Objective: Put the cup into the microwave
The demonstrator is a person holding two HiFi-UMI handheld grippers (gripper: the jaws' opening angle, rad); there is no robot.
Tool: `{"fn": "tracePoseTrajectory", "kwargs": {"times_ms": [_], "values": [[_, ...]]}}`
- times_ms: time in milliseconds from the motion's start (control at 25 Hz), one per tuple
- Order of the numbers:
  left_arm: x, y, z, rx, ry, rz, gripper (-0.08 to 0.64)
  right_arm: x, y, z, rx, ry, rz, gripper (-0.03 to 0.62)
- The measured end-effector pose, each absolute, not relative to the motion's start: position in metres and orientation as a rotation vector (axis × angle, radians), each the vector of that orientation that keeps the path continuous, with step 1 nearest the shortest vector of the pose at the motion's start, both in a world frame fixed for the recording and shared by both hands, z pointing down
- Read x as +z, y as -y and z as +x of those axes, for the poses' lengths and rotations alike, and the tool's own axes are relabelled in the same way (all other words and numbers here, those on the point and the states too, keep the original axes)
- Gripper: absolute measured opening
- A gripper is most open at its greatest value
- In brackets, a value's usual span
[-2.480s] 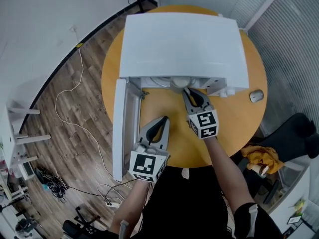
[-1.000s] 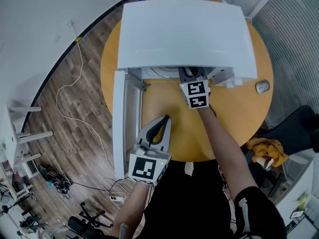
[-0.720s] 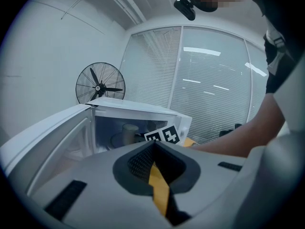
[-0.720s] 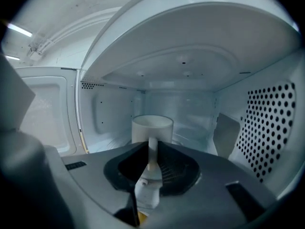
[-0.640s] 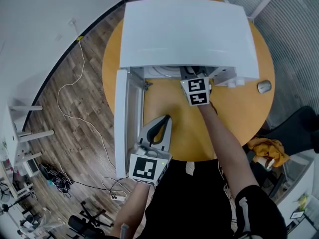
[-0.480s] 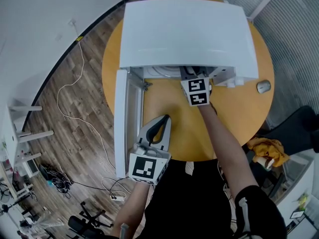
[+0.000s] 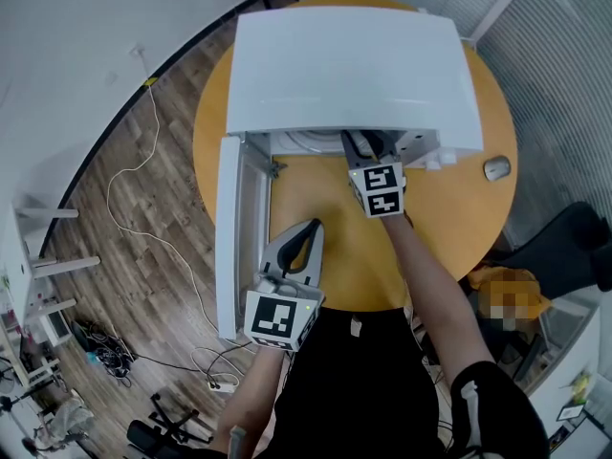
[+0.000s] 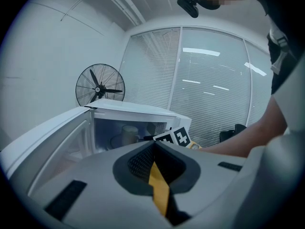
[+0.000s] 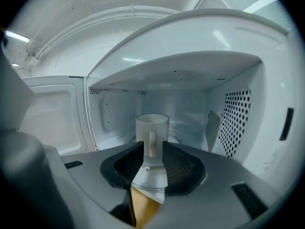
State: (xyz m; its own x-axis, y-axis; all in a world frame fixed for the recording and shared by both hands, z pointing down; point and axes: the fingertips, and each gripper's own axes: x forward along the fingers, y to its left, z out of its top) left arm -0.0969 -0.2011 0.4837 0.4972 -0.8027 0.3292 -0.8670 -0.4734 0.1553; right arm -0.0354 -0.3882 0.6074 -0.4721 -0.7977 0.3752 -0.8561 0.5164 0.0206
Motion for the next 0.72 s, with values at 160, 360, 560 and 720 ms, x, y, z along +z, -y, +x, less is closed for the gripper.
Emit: {"fn": "tracePoseTrajectory", "kwargs": {"times_ms": [160,360,560,720], "values": [[0.481,0.195,-0.093,0.313,1.423,2.440,-0.006,0.598,0.370,-0.033,0.282,2.467,1.363,0.133],[0.471,0.182,-0.090,0.318,1.470,2.447,-0.006,0.580,0.342,-0.029,0.292,2.510,1.354,0.132],[0.456,0.163,-0.088,0.282,1.521,2.428,-0.006,0.553,0.307,-0.025,0.278,2.541,1.330,0.127],[0.447,0.143,-0.083,0.254,1.542,2.422,-0.006,0.531,0.271,-0.021,0.241,2.550,1.298,0.097]]}}
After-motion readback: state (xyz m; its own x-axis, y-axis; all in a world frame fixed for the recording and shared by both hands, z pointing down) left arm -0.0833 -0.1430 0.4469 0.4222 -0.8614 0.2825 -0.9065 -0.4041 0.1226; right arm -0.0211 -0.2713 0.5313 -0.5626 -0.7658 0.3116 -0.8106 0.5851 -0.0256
